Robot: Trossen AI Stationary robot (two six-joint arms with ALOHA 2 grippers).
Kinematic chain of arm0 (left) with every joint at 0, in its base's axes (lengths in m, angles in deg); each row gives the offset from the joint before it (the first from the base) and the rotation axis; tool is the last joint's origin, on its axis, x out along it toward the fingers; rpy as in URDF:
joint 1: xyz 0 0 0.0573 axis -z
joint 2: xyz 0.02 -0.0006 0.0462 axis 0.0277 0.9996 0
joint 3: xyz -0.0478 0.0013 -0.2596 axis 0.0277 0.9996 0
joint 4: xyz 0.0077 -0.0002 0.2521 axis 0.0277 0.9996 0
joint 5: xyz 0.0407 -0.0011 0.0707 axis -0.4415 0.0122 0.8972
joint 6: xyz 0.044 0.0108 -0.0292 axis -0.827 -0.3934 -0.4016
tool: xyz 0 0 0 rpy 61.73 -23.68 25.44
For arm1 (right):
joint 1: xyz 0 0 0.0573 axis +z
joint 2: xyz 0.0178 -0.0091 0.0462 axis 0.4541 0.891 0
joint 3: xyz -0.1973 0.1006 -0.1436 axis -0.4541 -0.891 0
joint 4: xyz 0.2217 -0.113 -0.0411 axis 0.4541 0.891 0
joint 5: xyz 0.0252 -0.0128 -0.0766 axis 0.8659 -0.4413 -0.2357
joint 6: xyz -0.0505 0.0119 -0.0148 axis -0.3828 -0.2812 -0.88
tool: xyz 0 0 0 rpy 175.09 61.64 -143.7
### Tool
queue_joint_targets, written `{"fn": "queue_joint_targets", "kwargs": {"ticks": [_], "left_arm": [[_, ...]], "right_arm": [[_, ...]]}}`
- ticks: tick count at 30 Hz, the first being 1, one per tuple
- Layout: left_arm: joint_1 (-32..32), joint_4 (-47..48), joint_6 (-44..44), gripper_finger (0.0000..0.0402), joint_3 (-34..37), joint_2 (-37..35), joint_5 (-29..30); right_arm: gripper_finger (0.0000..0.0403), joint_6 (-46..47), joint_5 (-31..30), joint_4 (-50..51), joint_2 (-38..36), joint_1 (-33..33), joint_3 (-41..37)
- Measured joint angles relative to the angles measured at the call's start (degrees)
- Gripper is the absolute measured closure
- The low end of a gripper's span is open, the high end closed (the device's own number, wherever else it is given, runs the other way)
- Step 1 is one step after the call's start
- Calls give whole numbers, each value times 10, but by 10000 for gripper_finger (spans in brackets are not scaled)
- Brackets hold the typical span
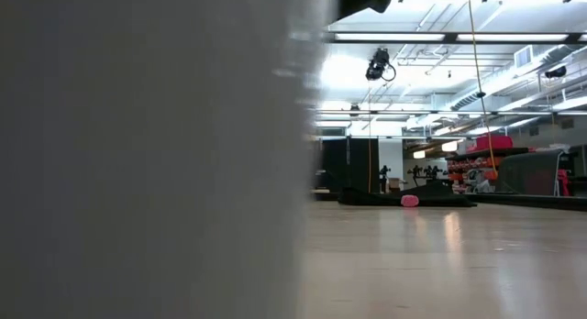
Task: Pick and placing Produce into tupperware
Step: Put the strawberry into the white basket
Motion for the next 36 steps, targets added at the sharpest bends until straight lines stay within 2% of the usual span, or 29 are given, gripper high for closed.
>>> {"fn": "queue_joint_targets", "kwargs": {"ticks": [4,9,25,28,33,36], "left_arm": [[-9,-28,2,275,0,19,-50],[-10,-49,-1,283,-1,19,-42],[-12,-19,1,296,0,19,-32],[-12,-19,2,319,0,19,-31],[-12,-20,2,383,0,19,-28],[-11,-20,3,393,0,19,-28]], "right_arm": [[238,0,0,2,0,0,0],[238,0,0,2,0,0,0],[238,-1,0,2,0,-2,0],[238,-1,0,2,0,-2,0],[238,-1,0,2,0,-2,0],[238,-1,0,2,0,-2,0]]}}
